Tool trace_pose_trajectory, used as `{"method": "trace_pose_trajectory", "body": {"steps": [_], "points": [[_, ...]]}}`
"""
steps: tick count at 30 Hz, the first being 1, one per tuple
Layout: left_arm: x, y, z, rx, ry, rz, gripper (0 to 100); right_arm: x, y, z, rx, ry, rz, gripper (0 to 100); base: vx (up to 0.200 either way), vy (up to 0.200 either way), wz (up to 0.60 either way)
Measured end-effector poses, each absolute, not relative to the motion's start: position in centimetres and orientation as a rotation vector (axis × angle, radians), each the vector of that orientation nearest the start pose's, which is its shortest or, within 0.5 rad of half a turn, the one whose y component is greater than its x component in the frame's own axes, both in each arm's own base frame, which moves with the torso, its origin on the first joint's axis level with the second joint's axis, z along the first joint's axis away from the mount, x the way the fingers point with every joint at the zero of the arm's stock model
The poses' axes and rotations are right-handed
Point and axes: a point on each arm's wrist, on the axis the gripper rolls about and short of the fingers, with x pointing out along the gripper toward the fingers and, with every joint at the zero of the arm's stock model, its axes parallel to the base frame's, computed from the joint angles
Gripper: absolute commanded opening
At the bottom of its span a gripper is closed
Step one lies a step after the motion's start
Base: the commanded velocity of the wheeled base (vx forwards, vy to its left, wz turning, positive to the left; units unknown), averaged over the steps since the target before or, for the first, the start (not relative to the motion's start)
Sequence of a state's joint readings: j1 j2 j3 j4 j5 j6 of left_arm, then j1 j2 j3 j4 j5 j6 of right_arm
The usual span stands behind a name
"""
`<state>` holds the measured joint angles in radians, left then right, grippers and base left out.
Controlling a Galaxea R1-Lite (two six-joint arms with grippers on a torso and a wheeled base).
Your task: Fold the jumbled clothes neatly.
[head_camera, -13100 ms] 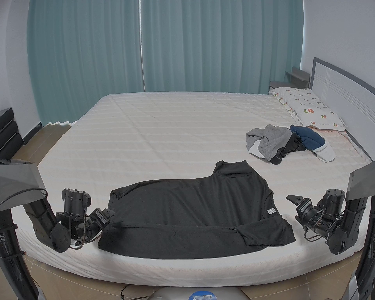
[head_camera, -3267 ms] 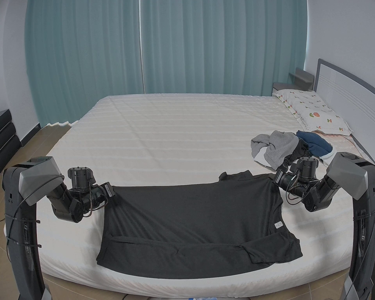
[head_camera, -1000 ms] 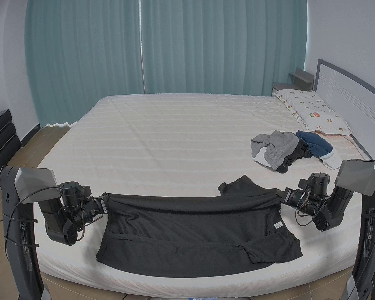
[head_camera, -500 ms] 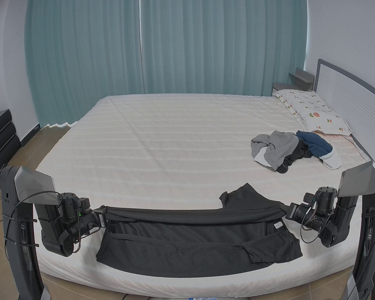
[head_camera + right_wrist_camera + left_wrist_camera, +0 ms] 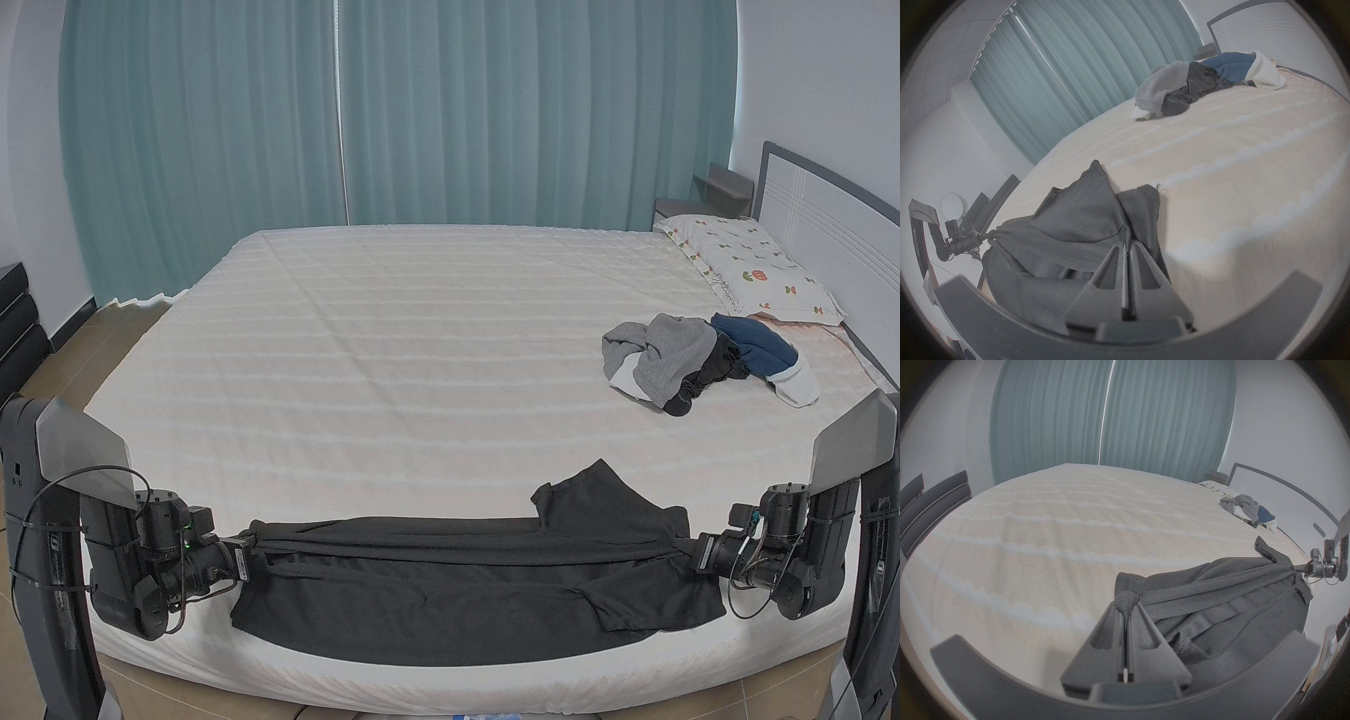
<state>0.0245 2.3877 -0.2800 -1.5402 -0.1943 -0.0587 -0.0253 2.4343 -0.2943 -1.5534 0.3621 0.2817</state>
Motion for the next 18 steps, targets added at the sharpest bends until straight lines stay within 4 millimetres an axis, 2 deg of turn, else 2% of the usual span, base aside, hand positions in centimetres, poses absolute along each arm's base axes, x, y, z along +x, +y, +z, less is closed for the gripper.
{"method": "trace_pose_trajectory", "body": {"steps": [2,3,5,6,12,18], "points": [[27.7,0.2,-3.9,-0.119,0.575,-0.151,0,28.1,0.1,-5.1,0.384,0.632,0.242,0,0.0,0.0,0.0],[27.6,0.2,-4.0,-0.118,0.581,-0.151,100,28.0,0.1,-5.2,0.384,0.636,0.242,0,0.0,0.0,0.0],[27.5,0.2,-4.2,-0.116,0.594,-0.153,100,28.0,0.1,-5.4,0.386,0.641,0.24,0,0.0,0.0,0.0],[27.4,0.2,-4.3,-0.117,0.599,-0.152,100,28.1,0.1,-5.4,0.385,0.641,0.239,100,0.0,0.0,0.0],[26.9,0.1,-4.5,-0.119,0.622,-0.153,100,28.2,0.1,-5.5,0.395,0.638,0.24,100,0.0,0.0,0.0],[26.7,0.3,-4.2,-0.129,0.62,-0.145,100,28.2,0.0,-4.5,0.441,0.618,0.23,100,0.0,0.0,0.0]]}}
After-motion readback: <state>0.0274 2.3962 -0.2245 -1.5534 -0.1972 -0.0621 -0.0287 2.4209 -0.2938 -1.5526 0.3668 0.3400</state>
